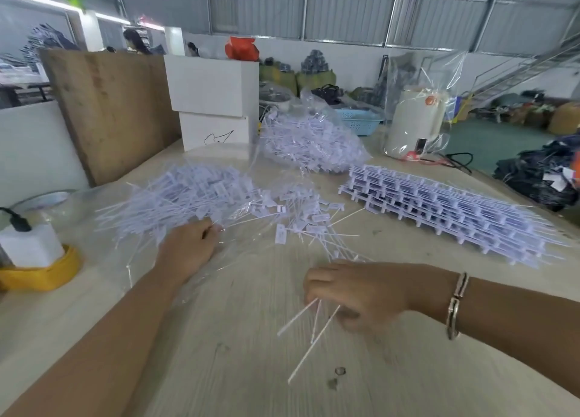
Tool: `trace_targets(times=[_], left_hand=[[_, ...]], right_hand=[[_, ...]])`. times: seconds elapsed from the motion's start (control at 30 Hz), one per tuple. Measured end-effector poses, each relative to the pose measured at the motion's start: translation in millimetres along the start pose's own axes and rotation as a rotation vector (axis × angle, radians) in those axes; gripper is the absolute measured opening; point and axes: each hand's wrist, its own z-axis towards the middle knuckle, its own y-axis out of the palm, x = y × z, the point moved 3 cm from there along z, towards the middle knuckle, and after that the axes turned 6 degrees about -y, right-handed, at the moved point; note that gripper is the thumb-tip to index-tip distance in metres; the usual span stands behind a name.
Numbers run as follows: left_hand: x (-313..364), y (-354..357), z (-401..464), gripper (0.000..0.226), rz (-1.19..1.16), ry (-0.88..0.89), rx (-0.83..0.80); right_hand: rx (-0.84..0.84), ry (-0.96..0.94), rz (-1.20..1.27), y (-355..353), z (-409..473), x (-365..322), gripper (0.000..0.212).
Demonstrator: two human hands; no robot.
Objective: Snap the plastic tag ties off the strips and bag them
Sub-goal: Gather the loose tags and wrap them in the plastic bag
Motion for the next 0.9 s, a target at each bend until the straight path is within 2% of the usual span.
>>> trace_targets(times=[0.07,0.17,0.23,0.33,0.4,0.47,0.53,0.57,0.67,0.7,0.73,0.77,0.87,0.9], left_hand=[[1.3,-0.2,-0.9,0.026,0.021,0.012,0.008],[-1.2,-3.4,0.7,0.029,0.144,0.005,0.059],[-3.6,-10.1,1.9,0.027,0.255,-0.057,0.124],[-1.2,-20.1,1.3,0.032,0.252,-0.152,0.105],[13.4,-22.5,-2.2,0.043,0.137,-0.020,0.112],[41.7,-20.1,-12.3,0.047,0.072,0.293,0.182],[70.3,-4.8,-19.4,0.050,0.166,0.498,0.140],[79.2,7.5,-17.6,0.047,0.276,0.506,0.071],[75.6,34.8,4.3,0.030,0.523,0.301,-0.136],[71.3,35.3,12.0,0.014,0.485,0.241,-0.133],[66.7,34.9,18.0,0.010,0.393,0.184,-0.094],[59.4,35.0,24.4,0.018,0.229,0.106,-0.035],[37.1,31.2,33.2,0.029,-0.686,-0.238,0.114],[33.7,28.9,35.5,0.032,-0.963,-0.295,0.124]], right_hand=[[0.089,-0.069,-0.202,-1.4,4.7,9.1,0.018],[0.155,-0.076,-0.424,-1.1,15.4,30.3,0.016],[0.164,0.056,-0.369,2.6,20.5,47.6,0.018],[0.235,0.232,-0.065,4.3,19.4,65.4,0.030],[0.319,0.302,0.199,1.9,15.0,76.3,0.038],[0.534,0.390,0.379,-7.0,10.9,95.2,0.034],[0.686,0.600,0.432,-14.8,8.3,122.5,0.028],[0.658,0.717,0.401,-15.6,10.5,135.8,0.027],[0.379,0.915,0.325,-1.5,32.6,164.9,0.034],[0.335,0.916,0.347,3.4,42.4,168.1,0.039],[0.330,0.899,0.393,7.3,50.6,169.1,0.045],[0.339,0.873,0.423,10.5,56.5,168.7,0.049],[0.280,0.797,0.341,15.5,60.5,164.1,0.052],[0.240,0.769,0.332,16.0,58.3,162.3,0.051]])
